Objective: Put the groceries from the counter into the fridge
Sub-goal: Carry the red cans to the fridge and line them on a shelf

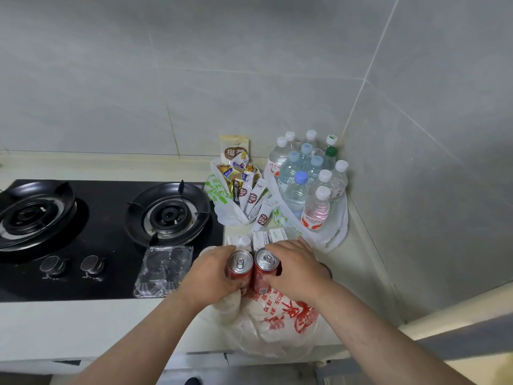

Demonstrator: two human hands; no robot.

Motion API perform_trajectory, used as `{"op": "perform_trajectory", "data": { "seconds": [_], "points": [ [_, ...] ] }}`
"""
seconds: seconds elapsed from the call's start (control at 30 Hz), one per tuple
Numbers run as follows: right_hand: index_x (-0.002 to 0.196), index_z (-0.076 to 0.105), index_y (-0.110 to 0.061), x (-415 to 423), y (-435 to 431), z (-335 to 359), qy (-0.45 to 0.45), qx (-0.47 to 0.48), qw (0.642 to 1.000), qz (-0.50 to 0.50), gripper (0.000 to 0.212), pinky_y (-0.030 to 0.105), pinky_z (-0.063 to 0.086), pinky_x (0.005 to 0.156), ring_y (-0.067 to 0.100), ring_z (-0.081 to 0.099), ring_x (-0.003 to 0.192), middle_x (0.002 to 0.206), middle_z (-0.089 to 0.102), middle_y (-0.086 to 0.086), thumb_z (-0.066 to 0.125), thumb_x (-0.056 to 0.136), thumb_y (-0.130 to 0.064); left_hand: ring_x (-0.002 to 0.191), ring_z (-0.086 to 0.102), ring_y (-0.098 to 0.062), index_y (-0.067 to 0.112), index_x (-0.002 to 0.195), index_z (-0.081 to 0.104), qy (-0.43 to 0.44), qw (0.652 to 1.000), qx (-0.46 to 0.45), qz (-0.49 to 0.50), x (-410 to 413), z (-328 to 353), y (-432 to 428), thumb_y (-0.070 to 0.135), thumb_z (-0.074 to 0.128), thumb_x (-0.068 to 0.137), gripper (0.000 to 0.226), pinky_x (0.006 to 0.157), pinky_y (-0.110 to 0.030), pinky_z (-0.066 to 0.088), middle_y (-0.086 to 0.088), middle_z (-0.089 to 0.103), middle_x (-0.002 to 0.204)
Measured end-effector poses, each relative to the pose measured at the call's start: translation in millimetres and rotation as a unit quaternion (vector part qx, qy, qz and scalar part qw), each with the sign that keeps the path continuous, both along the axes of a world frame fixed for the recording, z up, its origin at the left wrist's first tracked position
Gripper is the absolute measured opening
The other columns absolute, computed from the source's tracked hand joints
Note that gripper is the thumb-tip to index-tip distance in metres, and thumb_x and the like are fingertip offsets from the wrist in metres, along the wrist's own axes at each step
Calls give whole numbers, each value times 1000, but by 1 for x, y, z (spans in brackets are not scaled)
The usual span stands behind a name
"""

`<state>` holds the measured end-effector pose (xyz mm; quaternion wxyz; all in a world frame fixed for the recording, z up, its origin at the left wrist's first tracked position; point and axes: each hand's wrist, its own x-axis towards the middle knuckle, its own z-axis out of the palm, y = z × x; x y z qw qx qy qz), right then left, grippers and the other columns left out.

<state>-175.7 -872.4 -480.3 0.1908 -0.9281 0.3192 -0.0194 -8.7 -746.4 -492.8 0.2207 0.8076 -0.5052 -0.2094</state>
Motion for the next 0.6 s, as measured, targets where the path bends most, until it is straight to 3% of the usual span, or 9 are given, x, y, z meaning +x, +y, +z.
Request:
{"op": "perform_trajectory", "data": {
  "seconds": [0.13,0.27,0.33,0.47,0.6],
  "points": [
    [136,50,-29,4,-4,-4,14,-6,1000,11,58,36,9,121,14,40,130,135,50,-13,66,82,-44,93,58,-16,29,101,61,-61,998,6,-9,8,-10,-5,56,71,60,51,80,-34,48,11,63,94],
    [143,42,-28,6,-8,-6,52,-22,998,10,69,41,3,123,15,35,136,140,45,-12,65,81,-49,84,54,-14,36,89,54,-86,996,25,-15,11,-15,-10,66,62,55,46,72,-29,38,16,51,84],
    [144,41,-28,9,-9,-6,73,-29,997,11,71,43,-2,123,16,34,137,139,47,-11,65,81,-51,88,54,-14,36,89,54,-95,995,33,-9,12,-18,-11,65,65,57,45,74,-29,35,16,50,85],
    [133,50,-27,13,-11,-7,81,-38,996,10,64,48,-3,123,18,36,134,130,52,-10,67,76,-53,104,53,-14,38,112,56,-110,993,44,5,6,-22,-14,65,71,60,60,92,-30,35,15,58,104],
    [126,53,-28,16,-11,-8,78,-29,997,1,59,47,0,123,18,38,132,125,56,-10,69,74,-51,100,53,-14,36,103,59,-97,994,39,27,4,-20,-17,61,73,58,53,89,-29,34,14,59,97]
  ]
}}
